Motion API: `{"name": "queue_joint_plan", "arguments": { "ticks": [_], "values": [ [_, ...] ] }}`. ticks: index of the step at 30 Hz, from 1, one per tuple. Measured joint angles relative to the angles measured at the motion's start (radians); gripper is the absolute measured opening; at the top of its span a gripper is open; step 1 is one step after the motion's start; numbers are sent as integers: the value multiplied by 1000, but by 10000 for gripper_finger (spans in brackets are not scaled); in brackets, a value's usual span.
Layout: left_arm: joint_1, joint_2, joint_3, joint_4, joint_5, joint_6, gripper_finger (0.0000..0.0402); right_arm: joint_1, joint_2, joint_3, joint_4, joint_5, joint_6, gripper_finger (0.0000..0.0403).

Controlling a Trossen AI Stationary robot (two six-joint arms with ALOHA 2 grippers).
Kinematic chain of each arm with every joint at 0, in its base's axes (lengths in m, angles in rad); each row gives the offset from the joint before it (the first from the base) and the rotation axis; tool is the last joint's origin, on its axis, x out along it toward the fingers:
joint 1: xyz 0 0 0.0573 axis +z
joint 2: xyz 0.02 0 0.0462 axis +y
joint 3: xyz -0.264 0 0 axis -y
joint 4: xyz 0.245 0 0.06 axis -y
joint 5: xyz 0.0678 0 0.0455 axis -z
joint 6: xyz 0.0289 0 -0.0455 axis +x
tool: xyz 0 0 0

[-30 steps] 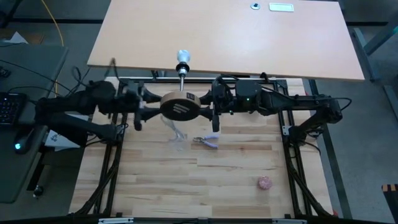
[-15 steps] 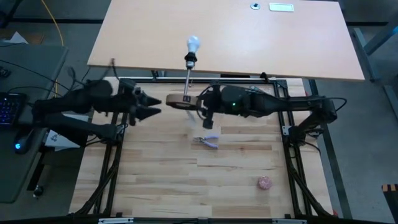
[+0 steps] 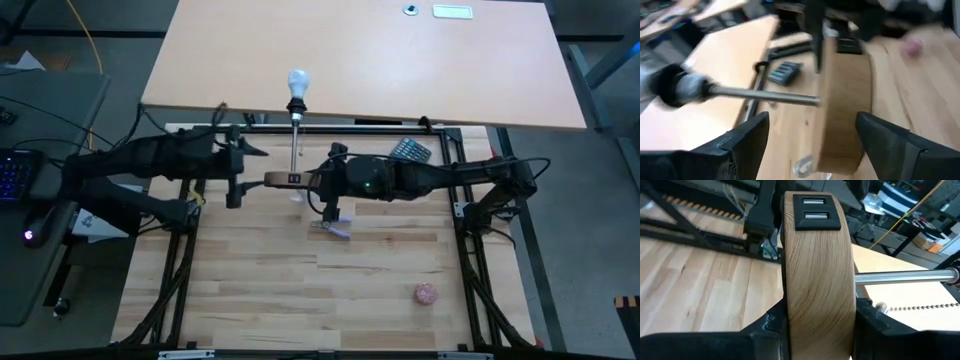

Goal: Screw lightbulb
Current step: Remove the light bulb from the lamp socket

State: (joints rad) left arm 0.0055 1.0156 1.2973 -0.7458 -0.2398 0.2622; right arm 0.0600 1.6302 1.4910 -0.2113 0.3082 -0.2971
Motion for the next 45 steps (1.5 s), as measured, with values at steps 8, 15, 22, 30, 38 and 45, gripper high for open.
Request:
{"name": "queue_joint_plan", "arguments": {
  "ticks": [8, 15, 22, 30, 38, 45],
  "values": [
    [-2, 104, 101, -109, 133, 53, 291, -26, 0, 0, -56, -12, 10, 126],
    [-2, 183, 102, -151, 33, 56, 291, -20, 0, 0, -32, -38, 8, 126],
    [-3, 190, 102, -95, 42, 27, 289, -18, 0, 0, -32, -28, 8, 126],
    [-17, 190, 102, -114, 17, 20, 146, -18, 0, 0, -32, -34, 8, 126],
    [-17, 184, 105, -229, 26, 45, 119, -9, 5, 0, -8, -84, 149, 156],
    [-51, 157, 107, -648, 43, 265, 119, -39, -69, 3, -108, -173, 368, 281]
  ]
}}
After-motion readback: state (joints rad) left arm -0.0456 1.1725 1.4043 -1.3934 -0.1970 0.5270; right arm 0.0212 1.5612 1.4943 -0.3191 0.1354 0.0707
